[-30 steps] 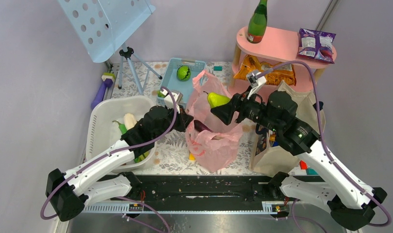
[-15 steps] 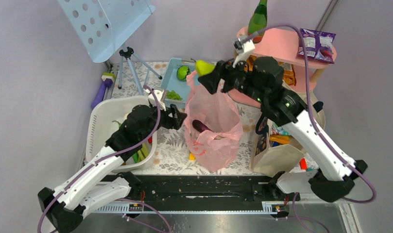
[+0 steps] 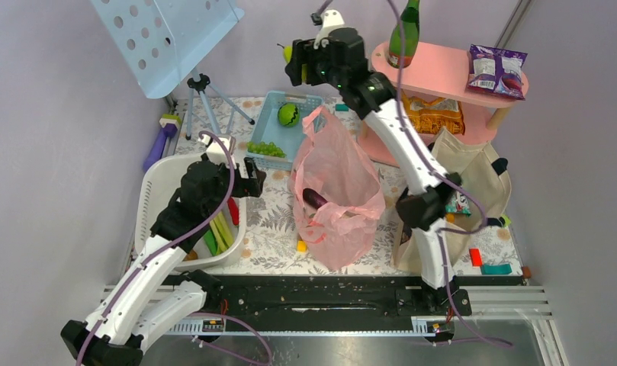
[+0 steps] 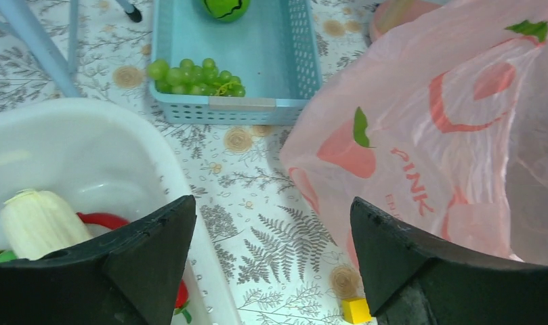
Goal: Untie the knot of the grocery bags and take out the mixed food
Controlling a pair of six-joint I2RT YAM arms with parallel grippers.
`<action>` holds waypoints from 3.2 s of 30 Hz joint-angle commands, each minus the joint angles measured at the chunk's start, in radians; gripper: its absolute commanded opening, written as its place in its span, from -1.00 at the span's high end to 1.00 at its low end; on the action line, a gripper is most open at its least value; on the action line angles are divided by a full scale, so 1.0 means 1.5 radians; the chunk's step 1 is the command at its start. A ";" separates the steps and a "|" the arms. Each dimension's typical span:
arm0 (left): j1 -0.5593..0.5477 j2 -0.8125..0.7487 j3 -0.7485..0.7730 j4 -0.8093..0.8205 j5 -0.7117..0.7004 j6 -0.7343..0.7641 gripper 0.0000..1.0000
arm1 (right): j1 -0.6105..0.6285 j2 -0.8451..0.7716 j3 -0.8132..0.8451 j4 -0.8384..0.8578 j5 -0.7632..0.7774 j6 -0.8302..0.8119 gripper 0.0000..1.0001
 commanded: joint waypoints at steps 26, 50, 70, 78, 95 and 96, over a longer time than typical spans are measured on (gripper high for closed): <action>0.014 -0.003 0.026 -0.024 -0.071 0.072 -0.98 | -0.010 0.196 0.000 -0.006 -0.050 -0.009 -0.99; -0.065 0.138 0.143 0.154 0.146 -0.055 -0.98 | 0.008 -0.350 -0.373 -0.066 -0.009 0.008 -0.99; -0.155 0.370 0.215 0.320 0.074 0.002 -0.11 | 0.213 -0.681 -1.009 -0.060 -0.062 0.164 -0.30; -0.166 0.257 0.053 0.354 -0.030 -0.039 1.00 | 0.343 -0.623 -1.148 -0.117 0.037 0.234 0.05; -0.239 0.063 -0.151 0.337 0.038 -0.272 -0.98 | 0.393 -0.608 -1.090 -0.121 0.177 0.255 -0.86; -0.248 0.067 -0.161 0.339 0.028 -0.287 -0.98 | 0.393 -0.603 -1.089 -0.114 0.175 0.255 -0.86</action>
